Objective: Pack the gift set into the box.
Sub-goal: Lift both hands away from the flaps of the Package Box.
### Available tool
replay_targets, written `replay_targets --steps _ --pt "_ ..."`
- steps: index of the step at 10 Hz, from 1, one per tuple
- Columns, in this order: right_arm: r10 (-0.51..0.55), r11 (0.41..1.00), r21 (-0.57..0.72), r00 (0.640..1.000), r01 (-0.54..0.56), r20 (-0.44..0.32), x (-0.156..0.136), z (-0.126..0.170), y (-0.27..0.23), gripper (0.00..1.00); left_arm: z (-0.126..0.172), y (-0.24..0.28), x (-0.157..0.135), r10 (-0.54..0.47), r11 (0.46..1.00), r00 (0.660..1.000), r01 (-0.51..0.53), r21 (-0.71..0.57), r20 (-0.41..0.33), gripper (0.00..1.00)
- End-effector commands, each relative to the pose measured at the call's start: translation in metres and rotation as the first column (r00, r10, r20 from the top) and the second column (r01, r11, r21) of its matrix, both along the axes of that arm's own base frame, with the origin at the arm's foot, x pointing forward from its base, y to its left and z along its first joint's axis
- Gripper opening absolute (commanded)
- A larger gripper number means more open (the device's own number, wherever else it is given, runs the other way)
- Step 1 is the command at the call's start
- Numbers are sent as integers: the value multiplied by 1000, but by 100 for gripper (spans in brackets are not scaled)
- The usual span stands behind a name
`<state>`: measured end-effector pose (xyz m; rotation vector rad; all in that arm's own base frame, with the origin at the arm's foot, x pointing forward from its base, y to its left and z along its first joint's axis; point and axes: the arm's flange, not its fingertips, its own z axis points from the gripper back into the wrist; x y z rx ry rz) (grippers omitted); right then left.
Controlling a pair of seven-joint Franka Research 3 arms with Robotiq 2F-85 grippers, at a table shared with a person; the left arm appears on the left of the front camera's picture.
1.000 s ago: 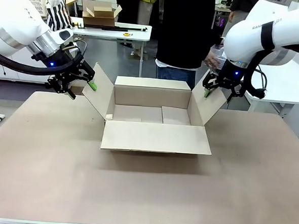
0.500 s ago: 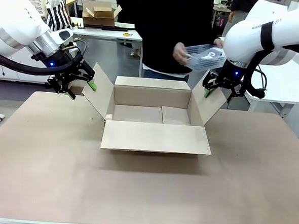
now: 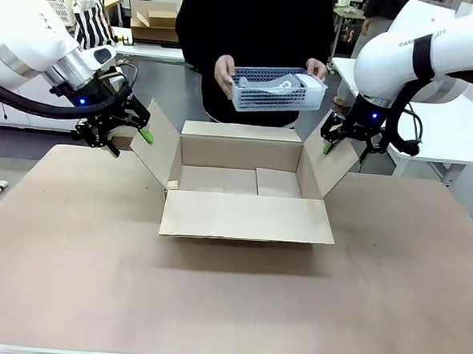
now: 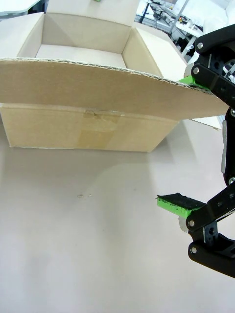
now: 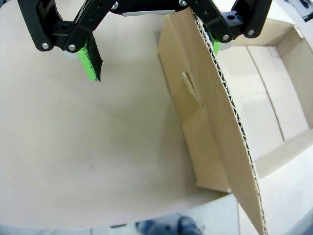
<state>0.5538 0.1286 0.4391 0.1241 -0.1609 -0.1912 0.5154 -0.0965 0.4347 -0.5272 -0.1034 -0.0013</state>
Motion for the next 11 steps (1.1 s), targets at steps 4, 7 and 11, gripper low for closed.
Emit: replay_targets --steps 4,7,11 --pt "-4 1000 -26 1000 4 -10 1 -1 0 100 1 0 -1 15 1000 1000 -15 20 -5 100" --pt "-4 1000 -26 1000 4 -10 1 -1 0 100 1 0 -1 15 1000 1000 -15 20 -5 100" --pt "-4 1000 -26 1000 4 -10 1 -1 0 100 1 0 -1 15 1000 1000 -15 20 -5 100"
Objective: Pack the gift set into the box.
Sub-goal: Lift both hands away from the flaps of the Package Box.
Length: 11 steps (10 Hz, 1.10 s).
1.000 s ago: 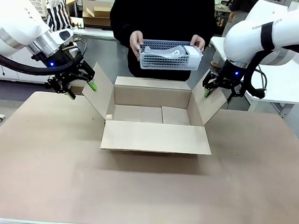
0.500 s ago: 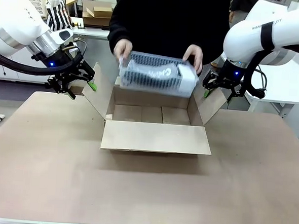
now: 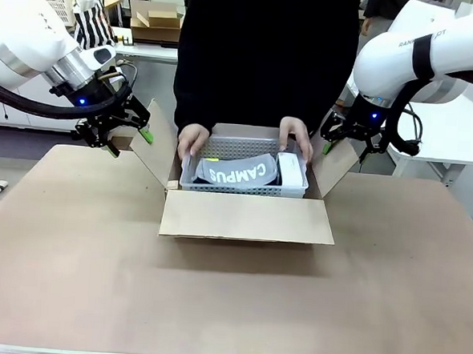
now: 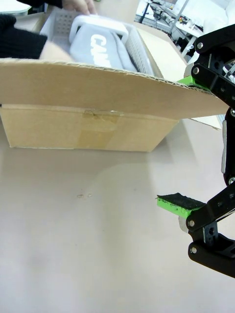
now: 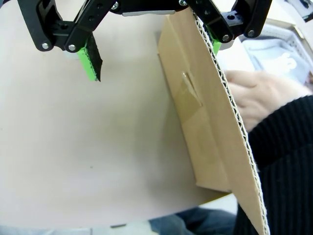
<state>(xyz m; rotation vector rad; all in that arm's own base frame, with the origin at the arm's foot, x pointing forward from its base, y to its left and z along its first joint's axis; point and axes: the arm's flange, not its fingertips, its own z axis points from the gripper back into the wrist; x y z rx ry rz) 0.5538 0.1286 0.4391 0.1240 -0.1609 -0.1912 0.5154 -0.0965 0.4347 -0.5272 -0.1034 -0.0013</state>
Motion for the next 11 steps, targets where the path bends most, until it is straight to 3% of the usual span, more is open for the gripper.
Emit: replay_targets --steps 1,11 --pt "-4 1000 -26 1000 4 -10 1 -1 0 100 1 0 -1 15 1000 1000 -15 20 -5 100" --pt "-4 1000 -26 1000 4 -10 1 -1 0 100 1 0 -1 15 1000 1000 -15 20 -5 100"
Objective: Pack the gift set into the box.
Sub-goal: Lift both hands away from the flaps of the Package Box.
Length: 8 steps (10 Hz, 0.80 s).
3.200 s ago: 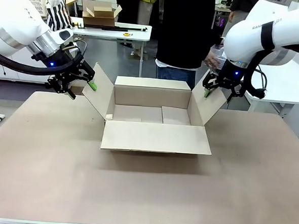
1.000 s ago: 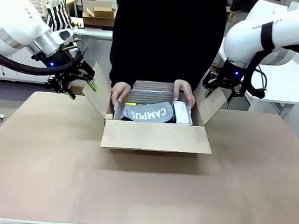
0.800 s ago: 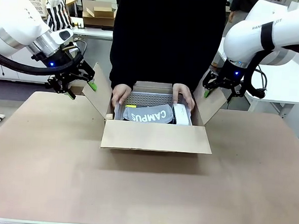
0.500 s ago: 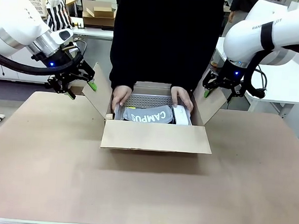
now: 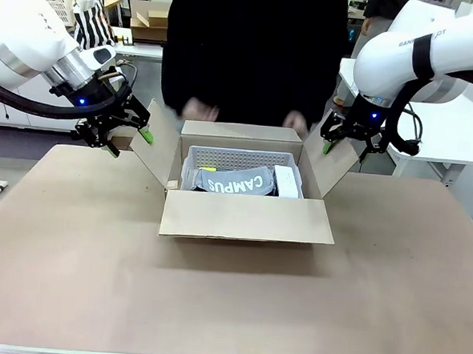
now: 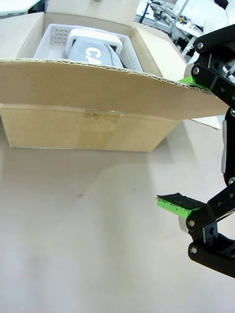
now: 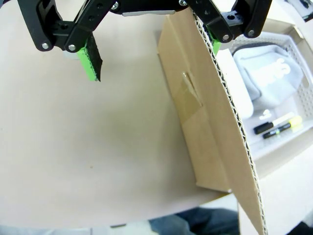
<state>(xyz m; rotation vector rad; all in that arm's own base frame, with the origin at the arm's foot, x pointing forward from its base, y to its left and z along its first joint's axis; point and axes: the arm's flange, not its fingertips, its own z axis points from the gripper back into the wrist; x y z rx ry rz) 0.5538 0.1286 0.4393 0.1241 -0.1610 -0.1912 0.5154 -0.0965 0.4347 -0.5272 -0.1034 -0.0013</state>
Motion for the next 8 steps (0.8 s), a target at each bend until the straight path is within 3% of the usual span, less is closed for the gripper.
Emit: replay_targets --steps 1,8 --pt "-4 1000 -26 1000 4 -10 1 -1 0 100 1 0 -1 15 1000 1000 -15 20 -5 100" --pt "-4 1000 -26 1000 4 -10 1 -1 0 100 1 0 -1 15 1000 1000 -15 20 -5 100"
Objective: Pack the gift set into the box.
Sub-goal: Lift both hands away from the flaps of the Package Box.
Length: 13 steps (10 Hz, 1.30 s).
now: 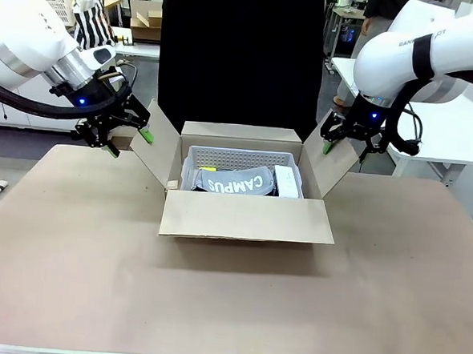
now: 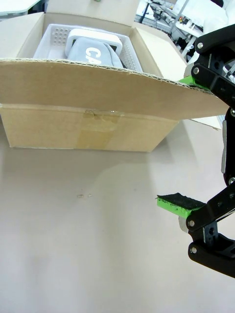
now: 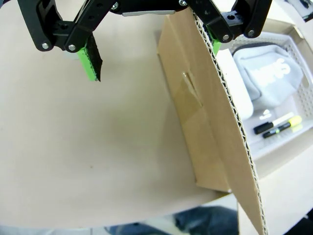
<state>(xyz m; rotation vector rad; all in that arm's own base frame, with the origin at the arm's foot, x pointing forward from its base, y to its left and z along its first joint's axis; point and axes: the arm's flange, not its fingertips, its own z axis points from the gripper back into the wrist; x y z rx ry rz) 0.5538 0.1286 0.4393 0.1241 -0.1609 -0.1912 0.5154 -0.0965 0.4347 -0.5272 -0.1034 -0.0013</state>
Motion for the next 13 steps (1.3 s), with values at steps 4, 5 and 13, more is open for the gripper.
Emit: replay_targets --steps 4,5,13 --pt "-4 1000 -26 1000 4 -10 1 -1 0 100 1 0 -1 15 1000 1000 -15 20 -5 100" --pt "-4 1000 -26 1000 4 -10 1 -1 0 100 1 0 -1 15 1000 1000 -15 20 -5 100" --pt "111 755 574 925 -317 364 -144 176 -170 100 169 54 -182 -218 884 872 367 -290 439 100"
